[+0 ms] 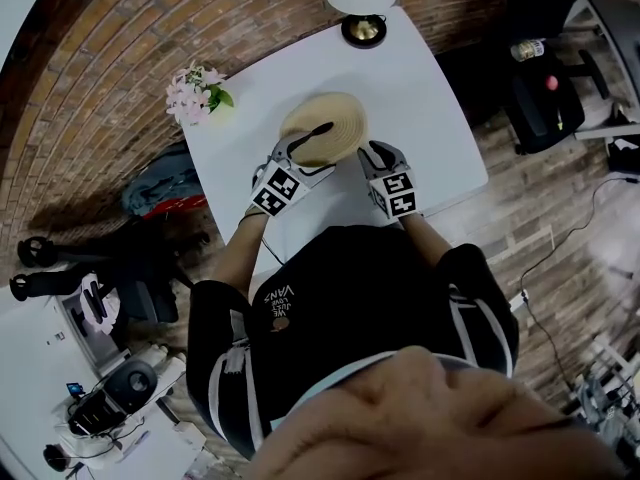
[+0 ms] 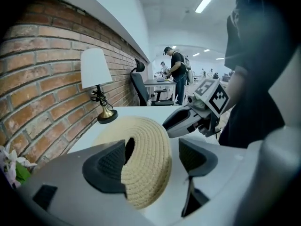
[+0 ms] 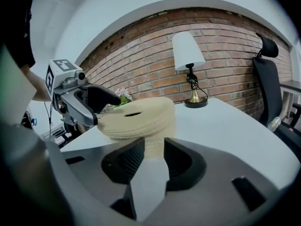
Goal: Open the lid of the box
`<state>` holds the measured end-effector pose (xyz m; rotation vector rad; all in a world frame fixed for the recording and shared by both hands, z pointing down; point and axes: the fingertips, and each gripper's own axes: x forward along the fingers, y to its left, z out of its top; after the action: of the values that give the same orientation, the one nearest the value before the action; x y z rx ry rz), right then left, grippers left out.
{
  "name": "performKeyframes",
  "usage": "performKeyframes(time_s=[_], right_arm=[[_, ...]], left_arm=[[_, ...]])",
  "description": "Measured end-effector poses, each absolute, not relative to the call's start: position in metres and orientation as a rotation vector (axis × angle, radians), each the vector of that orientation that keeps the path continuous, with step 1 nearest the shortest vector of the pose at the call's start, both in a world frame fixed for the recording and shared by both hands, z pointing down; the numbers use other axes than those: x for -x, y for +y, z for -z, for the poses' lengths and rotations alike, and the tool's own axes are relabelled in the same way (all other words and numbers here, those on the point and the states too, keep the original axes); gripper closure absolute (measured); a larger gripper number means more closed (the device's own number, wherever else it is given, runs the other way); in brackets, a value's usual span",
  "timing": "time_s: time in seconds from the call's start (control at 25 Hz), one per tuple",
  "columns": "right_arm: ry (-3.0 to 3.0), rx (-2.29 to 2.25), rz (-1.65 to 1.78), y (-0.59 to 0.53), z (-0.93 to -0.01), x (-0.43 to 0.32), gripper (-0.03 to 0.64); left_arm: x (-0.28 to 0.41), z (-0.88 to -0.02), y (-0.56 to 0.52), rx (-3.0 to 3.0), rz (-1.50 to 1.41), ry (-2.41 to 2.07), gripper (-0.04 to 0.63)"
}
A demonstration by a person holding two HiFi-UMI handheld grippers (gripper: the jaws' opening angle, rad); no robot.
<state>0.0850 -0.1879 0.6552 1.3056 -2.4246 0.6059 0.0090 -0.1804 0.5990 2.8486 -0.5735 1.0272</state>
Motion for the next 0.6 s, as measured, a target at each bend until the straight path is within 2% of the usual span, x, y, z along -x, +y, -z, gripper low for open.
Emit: performKeyframes(time_s=[0.04,0.24,0.44,0.6], right_arm=[[-2.43,-1.294,-0.607,-0.189,-0.657,-0.084,0.505],[-2.435,-1.234,-0.598,-0.195,-0.664,-0.081,0.492],[-2.459,-1.146,-0.572,-0.197,-0.67,-0.073,0.433],[-2.478,-1.103,-0.556,-0.199,-0.671,-0.07,0.419]], left_arm=[[-0.01,-0.603,-0.18,-2.84,-1.069,-0.553,0.249],[-0.018,-0.62,-0.183,-2.824,-1.228,-0.463,0.227],[-0.021,-0.628,-0.186,-2.782,-1.36,-0.39,0.227],[-0.023,-0.634,-0.188,-2.762,-1.49,-0.329,0.227]])
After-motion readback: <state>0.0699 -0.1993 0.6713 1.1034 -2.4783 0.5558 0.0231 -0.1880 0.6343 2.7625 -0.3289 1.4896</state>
